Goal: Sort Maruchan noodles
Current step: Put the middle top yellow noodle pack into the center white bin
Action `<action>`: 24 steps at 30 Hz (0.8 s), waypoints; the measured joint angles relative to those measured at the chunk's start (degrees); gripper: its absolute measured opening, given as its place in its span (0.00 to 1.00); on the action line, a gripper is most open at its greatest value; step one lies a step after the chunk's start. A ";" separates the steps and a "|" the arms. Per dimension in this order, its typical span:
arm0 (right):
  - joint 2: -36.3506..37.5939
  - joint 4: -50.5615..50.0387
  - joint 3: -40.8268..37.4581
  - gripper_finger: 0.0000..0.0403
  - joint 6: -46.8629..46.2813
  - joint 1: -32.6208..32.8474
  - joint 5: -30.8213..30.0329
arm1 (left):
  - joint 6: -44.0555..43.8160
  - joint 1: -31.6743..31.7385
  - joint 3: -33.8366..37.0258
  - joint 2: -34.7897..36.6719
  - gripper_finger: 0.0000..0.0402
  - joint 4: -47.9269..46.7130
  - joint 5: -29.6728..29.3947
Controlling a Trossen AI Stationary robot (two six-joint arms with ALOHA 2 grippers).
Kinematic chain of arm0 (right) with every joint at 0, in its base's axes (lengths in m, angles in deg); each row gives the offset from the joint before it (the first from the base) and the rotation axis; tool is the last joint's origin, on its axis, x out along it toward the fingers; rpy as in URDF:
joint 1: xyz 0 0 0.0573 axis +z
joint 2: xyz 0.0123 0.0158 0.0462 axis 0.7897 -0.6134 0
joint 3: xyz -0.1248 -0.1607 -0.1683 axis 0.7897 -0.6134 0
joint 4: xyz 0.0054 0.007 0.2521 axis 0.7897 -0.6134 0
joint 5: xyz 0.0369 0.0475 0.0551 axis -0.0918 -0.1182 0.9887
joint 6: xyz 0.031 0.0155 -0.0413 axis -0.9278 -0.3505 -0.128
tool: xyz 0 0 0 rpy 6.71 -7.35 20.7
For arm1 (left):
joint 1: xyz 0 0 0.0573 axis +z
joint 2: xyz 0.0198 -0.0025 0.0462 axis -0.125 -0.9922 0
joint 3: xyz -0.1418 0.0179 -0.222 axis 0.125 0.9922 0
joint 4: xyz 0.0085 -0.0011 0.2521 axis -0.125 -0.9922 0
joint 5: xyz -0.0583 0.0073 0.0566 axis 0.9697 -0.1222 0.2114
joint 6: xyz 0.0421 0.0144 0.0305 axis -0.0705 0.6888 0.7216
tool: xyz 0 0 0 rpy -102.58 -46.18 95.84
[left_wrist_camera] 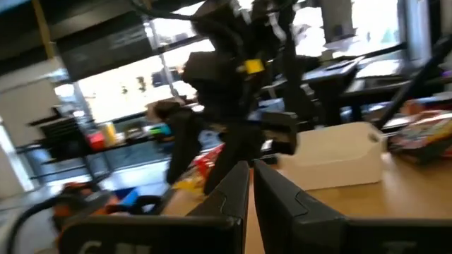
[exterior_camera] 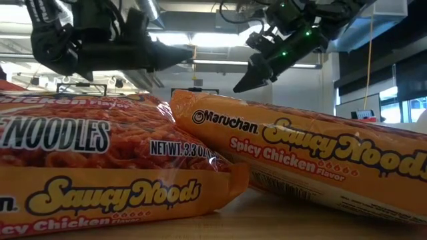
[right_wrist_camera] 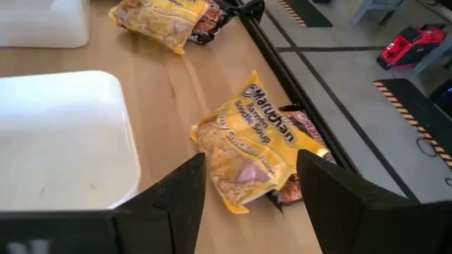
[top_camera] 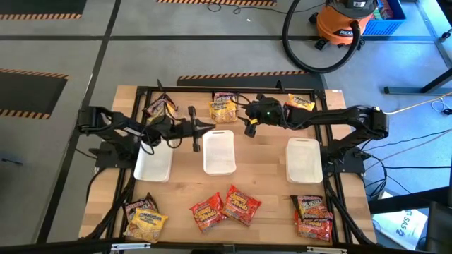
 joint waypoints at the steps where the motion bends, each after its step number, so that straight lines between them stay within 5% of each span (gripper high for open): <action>1: 0.34 -0.16 0.00 0.51 0.02 0.03 0.02 | 1.73 0.22 -0.25 -0.39 0.04 -0.18 -1.40; 6: 1.42 1.93 -0.02 0.51 0.15 0.03 -1.78 | 8.02 3.67 -0.32 -0.26 0.04 3.69 -7.11; 14: -1.81 15.00 1.27 0.51 5.58 -0.77 -1.24 | -5.00 4.31 1.22 -0.72 0.04 -2.60 -2.23; 24: -18.50 -11.60 26.97 0.51 7.46 -12.39 16.43 | -6.83 2.90 1.28 -0.69 0.04 -10.24 -0.70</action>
